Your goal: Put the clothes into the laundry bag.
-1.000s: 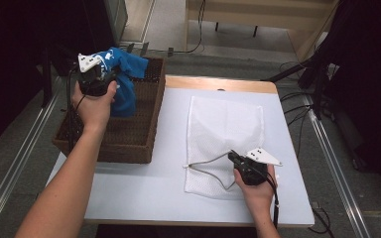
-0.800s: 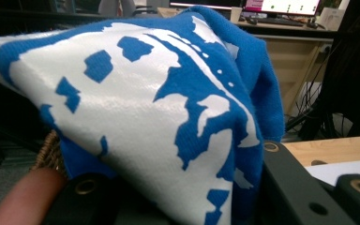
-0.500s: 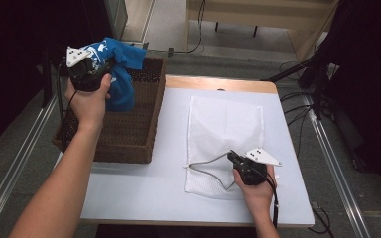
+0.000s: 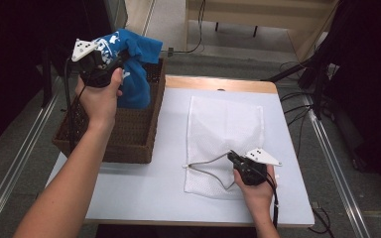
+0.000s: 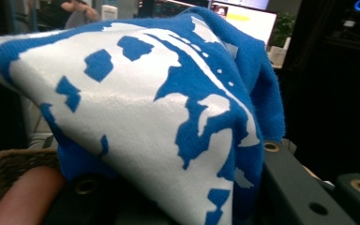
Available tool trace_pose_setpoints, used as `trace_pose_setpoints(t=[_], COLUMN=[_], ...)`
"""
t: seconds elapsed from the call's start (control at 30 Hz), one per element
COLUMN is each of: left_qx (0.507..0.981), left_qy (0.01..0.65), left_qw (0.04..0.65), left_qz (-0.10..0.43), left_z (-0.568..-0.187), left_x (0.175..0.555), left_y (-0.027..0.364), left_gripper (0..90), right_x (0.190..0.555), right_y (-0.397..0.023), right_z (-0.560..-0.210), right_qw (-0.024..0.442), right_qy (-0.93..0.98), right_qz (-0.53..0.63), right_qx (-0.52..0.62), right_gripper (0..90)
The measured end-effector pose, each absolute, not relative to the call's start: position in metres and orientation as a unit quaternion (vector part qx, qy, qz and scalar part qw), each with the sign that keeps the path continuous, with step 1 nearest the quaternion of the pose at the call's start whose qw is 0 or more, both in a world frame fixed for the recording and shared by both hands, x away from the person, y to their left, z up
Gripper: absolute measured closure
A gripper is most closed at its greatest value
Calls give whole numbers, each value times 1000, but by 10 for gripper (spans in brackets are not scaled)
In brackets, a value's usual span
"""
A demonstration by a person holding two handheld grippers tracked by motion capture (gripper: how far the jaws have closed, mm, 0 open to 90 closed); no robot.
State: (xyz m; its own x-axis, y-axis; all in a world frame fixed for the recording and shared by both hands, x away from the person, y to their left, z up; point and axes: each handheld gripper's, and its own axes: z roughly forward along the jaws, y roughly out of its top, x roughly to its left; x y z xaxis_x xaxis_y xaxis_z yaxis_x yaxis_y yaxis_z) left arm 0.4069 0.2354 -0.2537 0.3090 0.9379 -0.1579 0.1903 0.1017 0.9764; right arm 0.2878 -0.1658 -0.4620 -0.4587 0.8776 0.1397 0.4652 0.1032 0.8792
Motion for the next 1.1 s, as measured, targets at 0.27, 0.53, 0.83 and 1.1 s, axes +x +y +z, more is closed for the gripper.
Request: trace_pose_setpoints(t=[0.27,0.53,0.83,1.1], left_qx=[599,627,653,673], left_qy=[459,431,394,376], left_qw=[579,583,597,597], left_qz=[309,283,249,225], left_z=[-245,-247,-250,-267], left_x=[400,390,369,348], left_y=[200,165,130,110], left_gripper=[776,776,775,772], right_x=[288,288,288,288], right_y=[-168,-169,-170,-171], right_z=[-462,-462,-461,-460], right_qw=[217,216,217,213], right_qy=[708,708,706,705], right_qz=[477,479,480,483], right_qx=[474,472,473,474], right_gripper=[896,897,897,898])
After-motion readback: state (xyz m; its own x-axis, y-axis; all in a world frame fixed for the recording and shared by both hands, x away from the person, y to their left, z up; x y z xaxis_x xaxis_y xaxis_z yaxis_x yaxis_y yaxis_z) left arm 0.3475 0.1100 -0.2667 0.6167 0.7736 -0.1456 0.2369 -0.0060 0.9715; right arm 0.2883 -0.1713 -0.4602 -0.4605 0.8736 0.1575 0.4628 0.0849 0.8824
